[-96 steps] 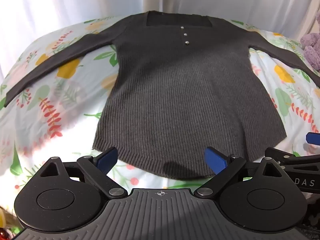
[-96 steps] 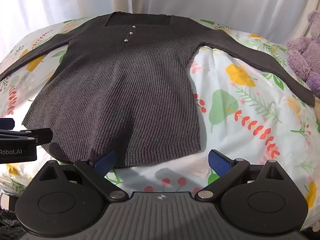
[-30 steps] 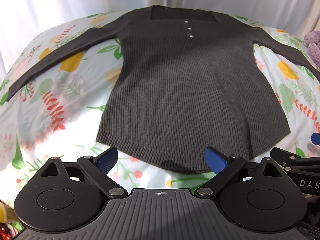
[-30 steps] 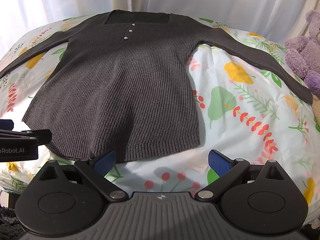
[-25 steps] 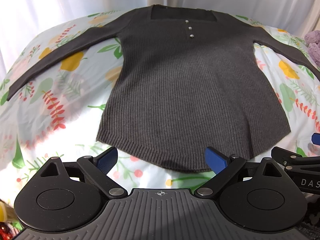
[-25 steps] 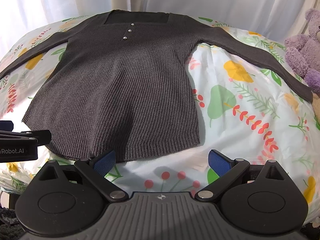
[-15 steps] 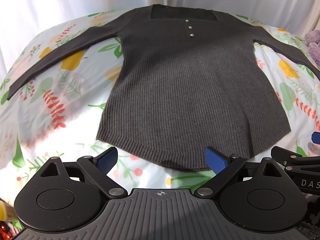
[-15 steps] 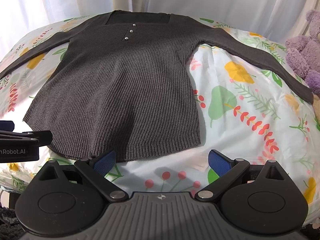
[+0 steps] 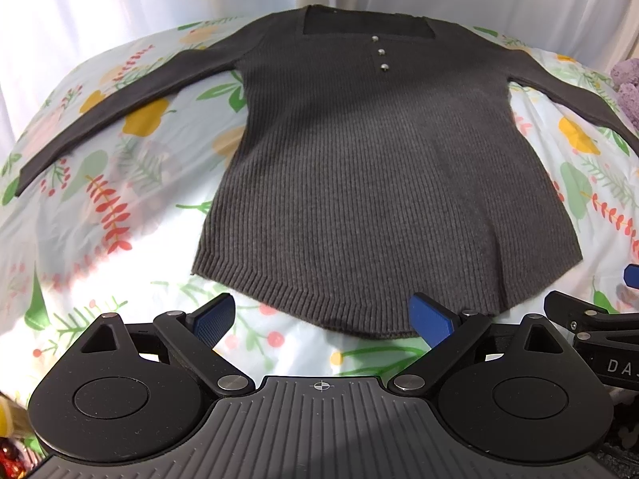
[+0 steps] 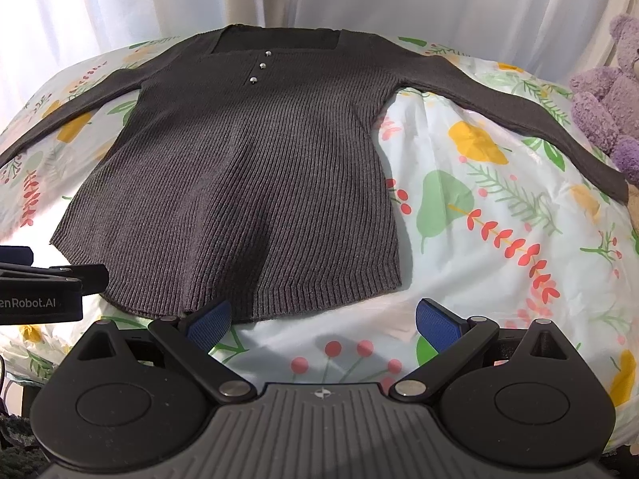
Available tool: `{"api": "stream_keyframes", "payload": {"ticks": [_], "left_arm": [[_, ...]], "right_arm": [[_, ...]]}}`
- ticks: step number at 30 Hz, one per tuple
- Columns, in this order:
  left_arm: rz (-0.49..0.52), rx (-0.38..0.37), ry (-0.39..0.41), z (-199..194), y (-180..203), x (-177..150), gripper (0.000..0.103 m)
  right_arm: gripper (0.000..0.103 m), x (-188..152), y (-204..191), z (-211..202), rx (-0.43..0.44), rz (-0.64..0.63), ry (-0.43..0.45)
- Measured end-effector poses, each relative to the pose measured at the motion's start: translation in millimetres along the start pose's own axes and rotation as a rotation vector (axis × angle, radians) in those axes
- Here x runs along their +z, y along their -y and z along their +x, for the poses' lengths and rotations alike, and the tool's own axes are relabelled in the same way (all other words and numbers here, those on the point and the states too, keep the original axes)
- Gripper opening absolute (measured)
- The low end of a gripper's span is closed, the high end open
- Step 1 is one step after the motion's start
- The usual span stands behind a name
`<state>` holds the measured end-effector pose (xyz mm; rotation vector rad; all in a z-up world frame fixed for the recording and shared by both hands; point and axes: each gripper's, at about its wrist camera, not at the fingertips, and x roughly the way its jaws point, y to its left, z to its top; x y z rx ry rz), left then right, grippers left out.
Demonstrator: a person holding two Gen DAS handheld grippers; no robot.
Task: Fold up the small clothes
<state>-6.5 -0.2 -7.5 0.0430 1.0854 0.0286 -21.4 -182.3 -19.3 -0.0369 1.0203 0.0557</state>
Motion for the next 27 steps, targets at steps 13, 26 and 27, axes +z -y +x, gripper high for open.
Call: {"api": "stream_keyframes", "payload": {"ticks": [13,26,27], "left_arm": [[-0.005,0.005,-0.006,1.0,0.5,-1.0,0.097],[-0.006,0.013,-0.023,3.2,2.8,0.1,0.097],[-0.006,0.014,-0.024,3.3,3.3,0.2,0.097]], "right_arm": [[0.099,-0.9,0.5,0.2,0.014,-0.001,0.003],[0.099,-0.2,4.3,0.3,0.037,-0.003,0.015],[0.099,-0.2,4.6,0.4,0.039,-0.003,0.016]]}}
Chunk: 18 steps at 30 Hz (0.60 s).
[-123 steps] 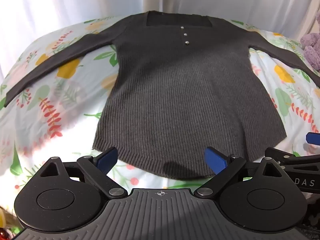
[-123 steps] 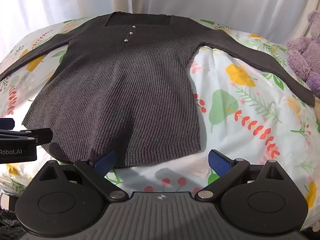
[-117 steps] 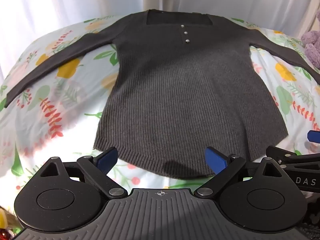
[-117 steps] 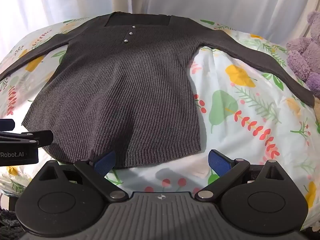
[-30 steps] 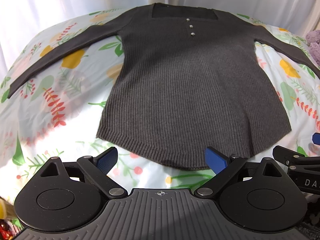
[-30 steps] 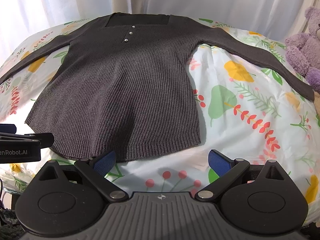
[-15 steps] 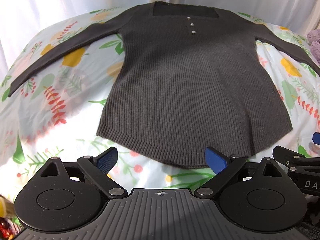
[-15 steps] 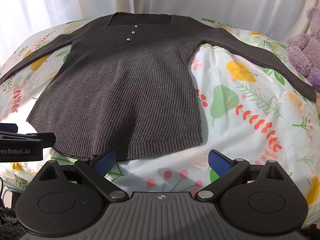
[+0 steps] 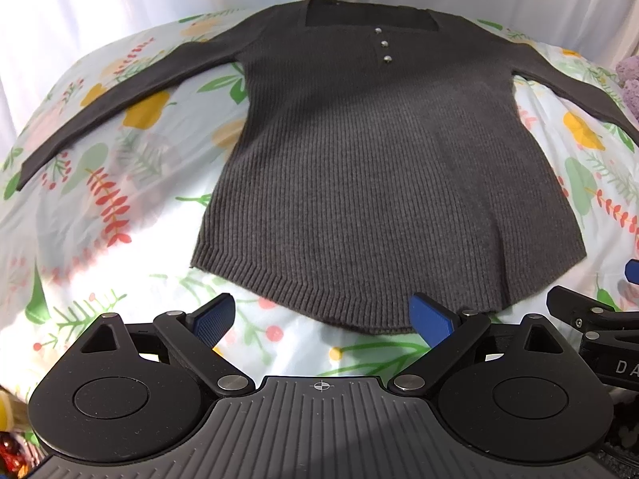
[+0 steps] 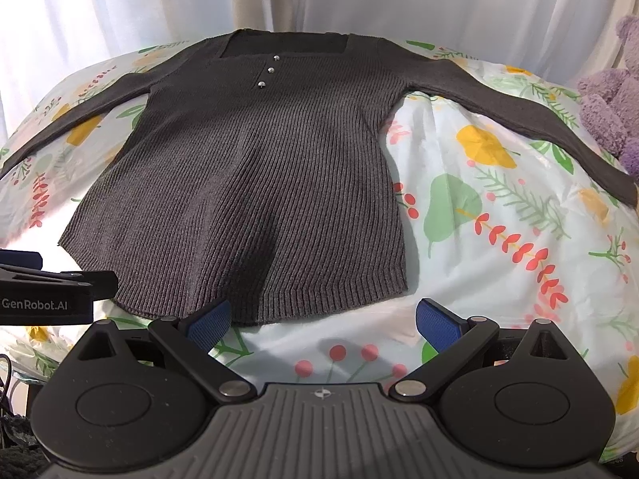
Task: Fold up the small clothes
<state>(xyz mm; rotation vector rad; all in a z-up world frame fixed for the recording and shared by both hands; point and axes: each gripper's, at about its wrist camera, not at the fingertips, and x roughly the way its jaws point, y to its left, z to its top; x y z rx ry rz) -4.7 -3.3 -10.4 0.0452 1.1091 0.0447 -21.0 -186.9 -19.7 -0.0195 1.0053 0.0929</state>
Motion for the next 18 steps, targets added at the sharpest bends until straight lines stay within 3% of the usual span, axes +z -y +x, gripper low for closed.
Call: {"api": "stream_keyframes", "payload": {"ticks": [13,18], "left_arm": [[-0.007,0.012,-0.038,7.3,-0.1,-0.8,0.097],[-0.014,0.013,-0.048,8.9,0.0,1.1,0.097]], "right_arm": [[0.099,2.3,0.7,5.0,0.016,-0.008,-0.003],[0.099,2.8,5.9,6.8,0.050,-0.002,0.033]]}}
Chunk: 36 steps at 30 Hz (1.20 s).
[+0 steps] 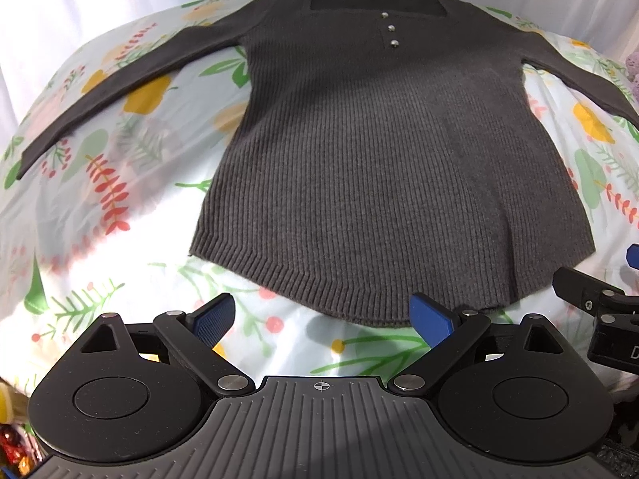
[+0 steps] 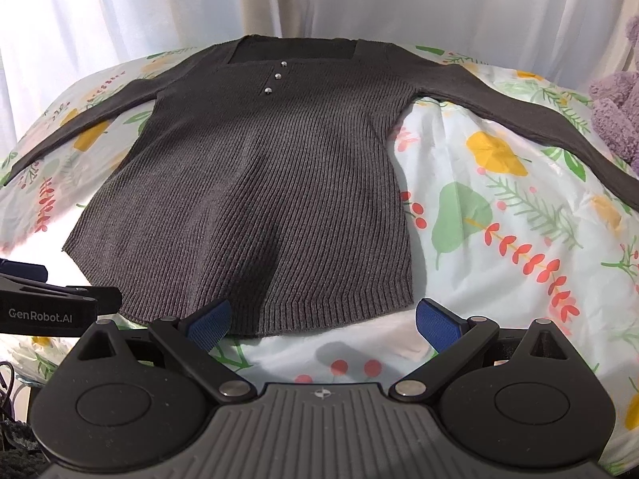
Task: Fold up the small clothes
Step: 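Reach the right tool to the sweater sleeve cuff and close on it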
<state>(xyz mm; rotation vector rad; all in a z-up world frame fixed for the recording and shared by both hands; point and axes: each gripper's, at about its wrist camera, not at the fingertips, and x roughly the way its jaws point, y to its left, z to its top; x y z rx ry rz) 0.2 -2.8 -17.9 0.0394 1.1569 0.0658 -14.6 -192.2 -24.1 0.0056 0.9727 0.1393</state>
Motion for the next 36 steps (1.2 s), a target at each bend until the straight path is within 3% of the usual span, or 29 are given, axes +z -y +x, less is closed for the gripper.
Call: {"api": "stream_keyframes", "payload": {"ticks": [5,9,12,14,16,19,22,26,28,30,32,36], "left_arm": [[-0.009,0.005,-0.017,6.6,-2.2,7.6,0.097],[-0.009,0.021,-0.019,15.8,-3.7,23.0,0.097],[-0.007,0.047,0.003,24.7,-3.2,39.9,0.097],[0.001,0.052,0.016,33.1,-1.4,50.9,0.097],[-0.004,0.035,0.020,43.3,-0.1,60.6,0.097],[-0.029,0.014,0.031,58.3,1.1,73.1,0.097],[-0.051,0.006,0.043,70.4,2.7,81.8,0.097],[-0.071,0.001,0.035,80.8,4.3,87.2,0.097],[-0.068,-0.012,0.030,85.2,3.5,88.2,0.097],[-0.079,-0.017,0.031,89.0,1.5,89.2,0.098],[-0.099,-0.024,0.042,90.2,-1.0,90.1,0.099],[-0.082,-0.023,0.047,92.9,-0.7,91.3,0.100]], "right_arm": [[0.099,2.2,28.5,-5.7,0.094,0.085,0.157],[0.099,4.9,70.4,-9.1,0.016,0.133,0.433],[0.099,22.9,109.8,6.3,-0.114,0.187,0.420],[0.099,33.9,144.6,14.0,-0.162,0.260,0.446],[0.099,36.9,190.6,17.1,-0.107,0.371,0.547],[0.097,39.7,262.8,27.2,-0.070,0.653,0.631],[0.089,34.3,328.8,45.3,-0.066,0.927,0.662],[0.065,23.5,387.9,75.3,-0.059,1.166,0.608],[0.053,15.5,402.4,86.9,-0.036,1.245,0.588],[0.049,10.6,407.9,94.2,-0.056,1.290,0.575],[0.033,7.7,409.1,98.0,-0.083,1.309,0.573],[0.020,-0.9,413.9,99.1,-0.103,1.402,0.581]]}}
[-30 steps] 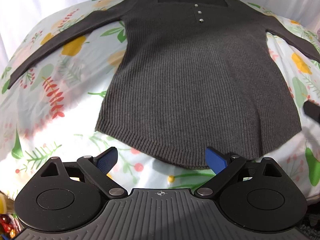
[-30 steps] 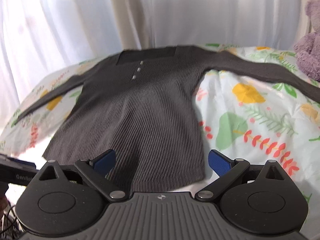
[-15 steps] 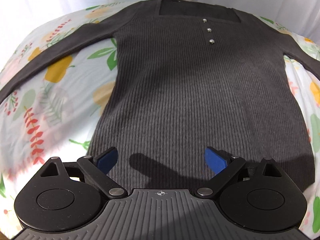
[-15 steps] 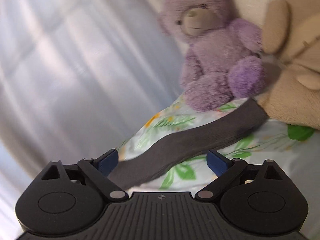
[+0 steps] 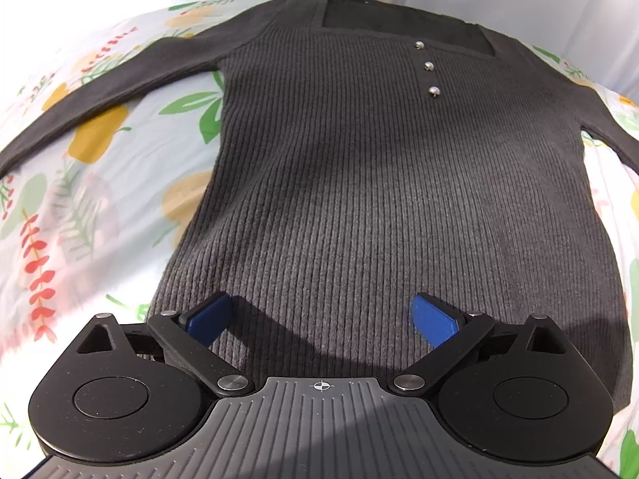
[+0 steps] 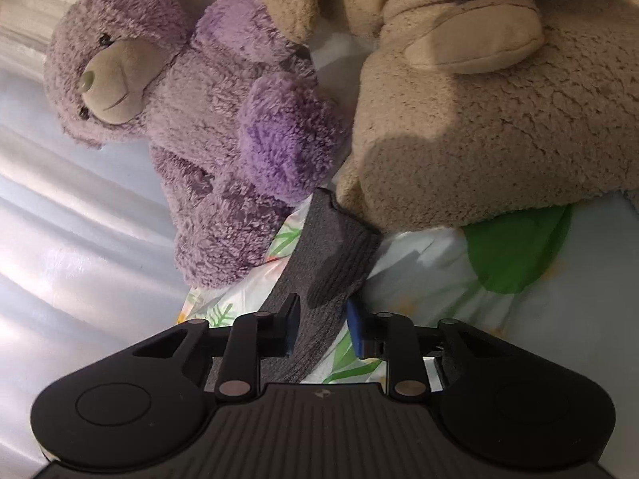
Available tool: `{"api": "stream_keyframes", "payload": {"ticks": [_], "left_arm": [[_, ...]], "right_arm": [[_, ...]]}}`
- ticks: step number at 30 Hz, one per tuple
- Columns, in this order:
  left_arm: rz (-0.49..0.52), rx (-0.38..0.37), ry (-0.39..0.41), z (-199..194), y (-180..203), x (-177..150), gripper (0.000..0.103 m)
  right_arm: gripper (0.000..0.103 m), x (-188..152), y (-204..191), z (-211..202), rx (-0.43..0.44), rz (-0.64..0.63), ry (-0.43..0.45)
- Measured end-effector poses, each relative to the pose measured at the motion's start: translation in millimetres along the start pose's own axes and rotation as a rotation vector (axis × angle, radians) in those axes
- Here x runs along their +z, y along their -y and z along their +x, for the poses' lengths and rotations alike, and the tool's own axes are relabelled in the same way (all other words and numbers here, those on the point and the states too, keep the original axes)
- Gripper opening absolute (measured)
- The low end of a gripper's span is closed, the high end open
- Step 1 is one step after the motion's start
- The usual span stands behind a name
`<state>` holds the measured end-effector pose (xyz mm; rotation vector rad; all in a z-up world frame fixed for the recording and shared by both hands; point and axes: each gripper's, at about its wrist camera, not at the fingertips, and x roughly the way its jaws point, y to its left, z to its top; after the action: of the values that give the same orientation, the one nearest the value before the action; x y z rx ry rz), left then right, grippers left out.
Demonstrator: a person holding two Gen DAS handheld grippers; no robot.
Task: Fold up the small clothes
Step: 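Reach the right tool to the sweater sleeve cuff and close on it, then carry the sleeve across the sweater front with the right tool while the left tool grasps its cuff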
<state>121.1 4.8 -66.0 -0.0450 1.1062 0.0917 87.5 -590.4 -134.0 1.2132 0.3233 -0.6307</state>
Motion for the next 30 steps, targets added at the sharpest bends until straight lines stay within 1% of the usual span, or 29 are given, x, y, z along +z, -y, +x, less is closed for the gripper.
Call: {"api": "stream_keyframes", "payload": {"ticks": [2,4,7,9,10,11,12,14,15,17,18,19,21,22,23,25,27,28,29,30], "left_arm": [[0.006,-0.002,0.005,0.0,0.2,-1.1,0.100],[0.003,-0.008,0.015,-0.2,-1.2,-2.4,0.101],[0.025,-0.020,0.024,-0.7,-1.3,-4.2,0.102],[0.049,-0.028,0.019,-0.6,-0.6,-5.2,0.103],[0.060,-0.032,0.013,-0.3,-0.3,-4.9,0.103],[0.073,-0.036,0.003,0.1,-0.2,-3.8,0.103],[0.081,-0.039,-0.009,0.2,0.4,-2.4,0.103],[0.084,-0.043,-0.024,1.4,-0.7,1.7,0.103],[0.083,-0.045,-0.026,1.1,-1.2,3.6,0.103],[0.082,-0.050,-0.012,-0.8,-1.4,9.3,0.099],[0.091,-0.064,0.003,-3.0,-0.8,12.9,0.092],[0.099,-0.091,0.020,-5.7,0.3,18.9,0.087],[0.091,-0.163,0.046,-10.0,1.1,35.3,0.087],[0.074,-0.205,0.059,-12.1,-0.6,44.1,0.087],[0.051,-0.257,0.074,-13.1,-2.3,54.2,0.087],[-0.004,-0.353,0.099,-11.4,-6.6,73.2,0.088],[-0.051,-0.433,0.105,-3.6,-7.0,93.0,0.088],[-0.066,-0.470,0.102,1.3,-6.2,100.8,0.088],[-0.077,-0.509,0.093,7.3,-4.3,108.3,0.088],[-0.087,-0.538,0.082,12.6,-2.5,114.0,0.088]], "right_arm": [[0.020,1.6,-3.0,-6.8,-0.037,0.007,0.016],[0.025,2.1,-7.8,-8.9,-0.087,-0.041,0.075],[0.026,4.2,-7.6,-1.9,-0.067,-0.041,0.090],[0.025,5.7,-8.8,4.2,-0.041,-0.033,0.068],[0.015,5.9,-10.4,7.2,-0.032,-0.032,0.052],[0.008,5.0,-14.2,9.6,-0.025,-0.041,0.037],[0.008,1.0,-23.2,8.8,-0.012,-0.075,0.033],[0.008,-13.3,-49.1,0.6,0.021,-0.212,0.054],[0.008,-24.0,-64.6,-3.9,0.050,-0.280,0.048],[0.008,-54.7,-98.9,-11.7,0.164,-0.396,-0.016],[0.008,-74.5,-116.5,-14.9,0.227,-0.448,-0.063],[0.008,-97.0,-133.9,-17.1,0.288,-0.503,-0.122],[0.008,-150.1,-165.9,-20.2,0.410,-0.611,-0.255],[0.008,-178.6,-178.5,-21.3,0.460,-0.666,-0.321],[0.008,-208.6,-188.9,-22.4,0.491,-0.726,-0.373],[0.008,-263.8,-199.9,-21.6,0.526,-0.834,-0.463],[0.008,-305.8,-201.6,-18.3,0.518,-0.902,-0.541],[0.011,-325.0,-200.5,-16.3,0.508,-0.936,-0.586],[0.017,-337.4,-199.9,-15.4,0.487,-0.972,-0.616],[0.019,-348.3,-198.5,-17.3,0.455,-1.010,-0.633]]}}
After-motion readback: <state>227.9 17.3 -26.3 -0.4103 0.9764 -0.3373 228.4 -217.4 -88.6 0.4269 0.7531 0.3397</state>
